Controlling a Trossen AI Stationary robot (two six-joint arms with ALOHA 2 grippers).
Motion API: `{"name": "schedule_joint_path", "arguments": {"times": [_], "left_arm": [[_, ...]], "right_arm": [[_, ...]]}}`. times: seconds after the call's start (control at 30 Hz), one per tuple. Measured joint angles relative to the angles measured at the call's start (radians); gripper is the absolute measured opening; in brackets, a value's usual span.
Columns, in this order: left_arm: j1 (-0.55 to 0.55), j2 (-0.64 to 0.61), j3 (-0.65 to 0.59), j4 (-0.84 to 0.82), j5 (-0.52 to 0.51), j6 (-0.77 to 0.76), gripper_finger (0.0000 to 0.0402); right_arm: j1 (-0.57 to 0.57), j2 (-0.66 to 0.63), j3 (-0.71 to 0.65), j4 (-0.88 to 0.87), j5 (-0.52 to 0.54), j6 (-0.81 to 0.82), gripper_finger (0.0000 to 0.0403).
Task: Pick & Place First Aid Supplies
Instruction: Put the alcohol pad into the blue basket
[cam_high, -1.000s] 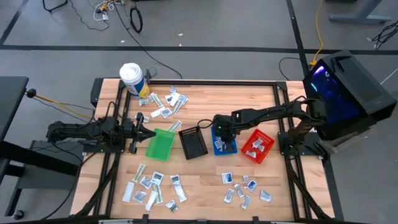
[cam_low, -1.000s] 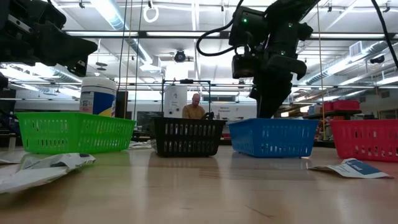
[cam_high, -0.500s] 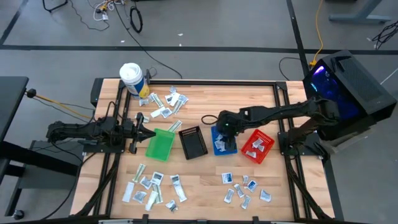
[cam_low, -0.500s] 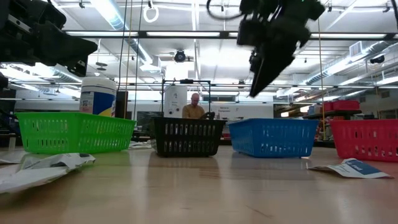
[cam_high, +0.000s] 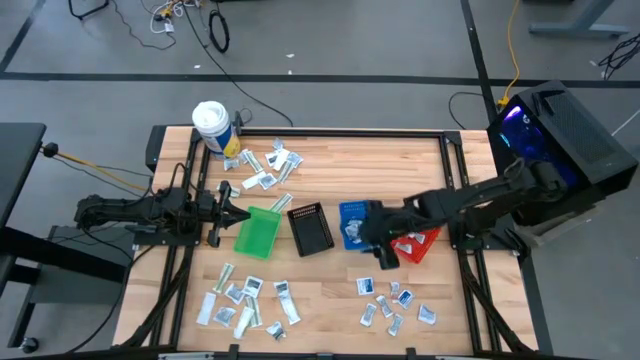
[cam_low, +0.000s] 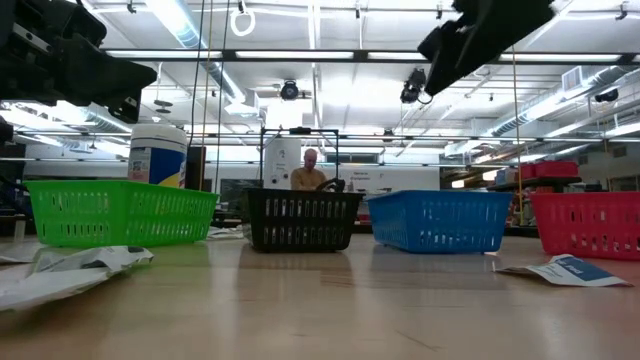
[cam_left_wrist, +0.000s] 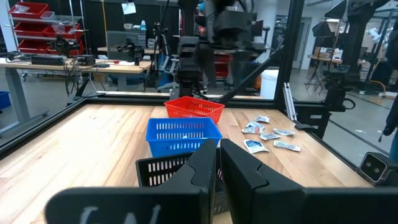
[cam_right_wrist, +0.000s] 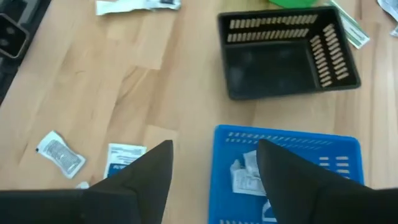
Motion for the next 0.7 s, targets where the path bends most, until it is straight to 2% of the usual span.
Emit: {"name": "schedule_joint_path", "arguments": {"times": [0.33, 0.7], "left_arm": [[0.0, 0.0, 0.0, 0.0, 0.0, 0.0, 0.0032], [0.0, 0.0, 0.0, -0.002, 0.0, 0.0, 0.0032]], "right_arm": [[0.153, 0.035, 0.0, 0.049, 0.023, 0.175, 0.0256], [0.244, 0.138, 0.0, 0.053, -0.001, 0.224, 0.0261]]}}
